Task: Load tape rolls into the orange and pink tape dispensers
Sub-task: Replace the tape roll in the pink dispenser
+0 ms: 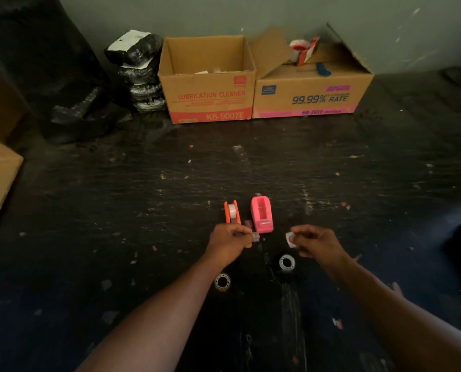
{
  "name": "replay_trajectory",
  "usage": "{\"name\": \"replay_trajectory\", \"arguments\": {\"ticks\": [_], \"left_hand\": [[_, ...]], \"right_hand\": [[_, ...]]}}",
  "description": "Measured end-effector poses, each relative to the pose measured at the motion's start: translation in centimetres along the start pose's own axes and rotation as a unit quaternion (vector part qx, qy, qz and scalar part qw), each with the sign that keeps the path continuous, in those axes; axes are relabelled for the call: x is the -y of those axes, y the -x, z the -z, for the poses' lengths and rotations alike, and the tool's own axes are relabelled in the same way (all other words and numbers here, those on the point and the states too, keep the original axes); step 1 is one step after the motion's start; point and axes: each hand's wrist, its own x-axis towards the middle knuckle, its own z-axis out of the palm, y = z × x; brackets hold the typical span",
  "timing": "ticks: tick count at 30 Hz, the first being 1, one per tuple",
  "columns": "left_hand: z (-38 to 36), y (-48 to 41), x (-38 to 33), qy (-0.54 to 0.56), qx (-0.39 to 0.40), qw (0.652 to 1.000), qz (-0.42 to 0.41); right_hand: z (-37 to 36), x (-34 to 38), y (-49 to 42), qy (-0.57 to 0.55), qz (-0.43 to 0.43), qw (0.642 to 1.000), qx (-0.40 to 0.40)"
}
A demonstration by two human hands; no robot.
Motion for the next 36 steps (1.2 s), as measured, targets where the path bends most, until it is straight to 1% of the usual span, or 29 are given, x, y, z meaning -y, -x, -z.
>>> {"name": "replay_trajectory", "arguments": {"ticks": [2,4,7,11,15,20,24,27,30,33,36], "left_hand": [[-0.8,0.5,0.6,-0.005,0.008,1.0,0.005],[-1.6,0.9,1.1,-0.006,0.009,1.0,0.012],[-2.7,1.3,1.7,-0.001,0.013,1.0,0.022],[-3.3,1.7,2.1,-0.002,0.013,1.0,0.025],[-3.3,2.0,2.5,0.003,0.001,1.0,0.022],[-2.8,1.9,2.8,-0.005,-0.003,0.999,0.041],[-2.6,1.9,2.9,-0.006,-0.005,0.999,0.042],[-2.3,2.0,2.8,-0.001,-0.002,0.999,0.049],[-1.7,2.0,2.6,-0.003,0.003,0.999,0.041],[-0.9,1.8,2.3,-0.006,0.008,0.999,0.036],[-0.1,1.2,2.1,-0.012,0.015,0.999,0.034]], "right_hand": [[1.1,-1.5,0.5,0.04,0.003,0.999,-0.03],[2.2,-3.1,1.0,0.086,0.004,0.995,-0.044],[3.3,-5.1,1.8,0.154,-0.016,0.987,-0.037],[3.3,-6.3,2.3,0.221,-0.008,0.975,-0.023],[2.8,-7.0,2.2,0.262,-0.005,0.965,-0.027],[2.2,-7.4,2.2,0.311,0.004,0.95,-0.032],[1.2,-6.6,2.1,0.359,0.053,0.93,-0.052],[-0.3,-5.4,2.0,0.389,0.071,0.917,-0.042],[-1.6,-4.6,1.5,0.383,0.084,0.919,-0.029],[-2.2,-4.0,1.2,0.37,0.076,0.926,0.013],[-1.8,-3.9,0.8,0.411,0.081,0.906,0.063]]}}
